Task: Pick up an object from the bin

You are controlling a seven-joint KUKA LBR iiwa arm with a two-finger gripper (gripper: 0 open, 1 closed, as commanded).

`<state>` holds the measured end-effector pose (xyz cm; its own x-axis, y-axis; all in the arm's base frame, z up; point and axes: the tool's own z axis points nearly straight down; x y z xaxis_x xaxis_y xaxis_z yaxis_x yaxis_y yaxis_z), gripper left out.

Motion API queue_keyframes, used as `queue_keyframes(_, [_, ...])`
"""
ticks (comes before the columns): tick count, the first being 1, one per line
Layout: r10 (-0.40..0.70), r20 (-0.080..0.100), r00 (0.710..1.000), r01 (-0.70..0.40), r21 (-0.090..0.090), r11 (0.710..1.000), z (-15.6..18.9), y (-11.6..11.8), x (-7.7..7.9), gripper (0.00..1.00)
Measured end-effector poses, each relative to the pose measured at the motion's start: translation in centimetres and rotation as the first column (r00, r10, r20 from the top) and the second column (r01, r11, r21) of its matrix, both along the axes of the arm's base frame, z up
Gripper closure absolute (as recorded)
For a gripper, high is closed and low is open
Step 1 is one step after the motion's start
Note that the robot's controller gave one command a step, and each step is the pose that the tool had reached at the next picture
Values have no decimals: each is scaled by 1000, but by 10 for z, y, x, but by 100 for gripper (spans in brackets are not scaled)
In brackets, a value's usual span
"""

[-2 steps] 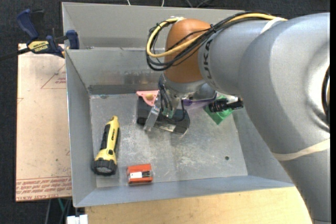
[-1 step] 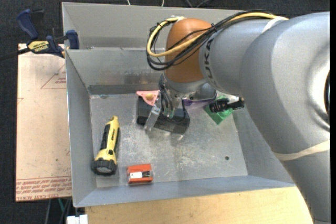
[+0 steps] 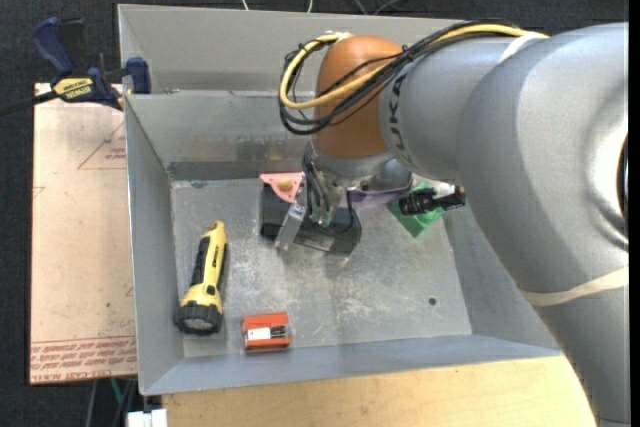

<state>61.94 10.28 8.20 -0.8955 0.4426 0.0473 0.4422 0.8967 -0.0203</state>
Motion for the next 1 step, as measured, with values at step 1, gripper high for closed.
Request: queue_keyframes(1, [0,-2,1000,0,-1,1000,22,-1,-1,100])
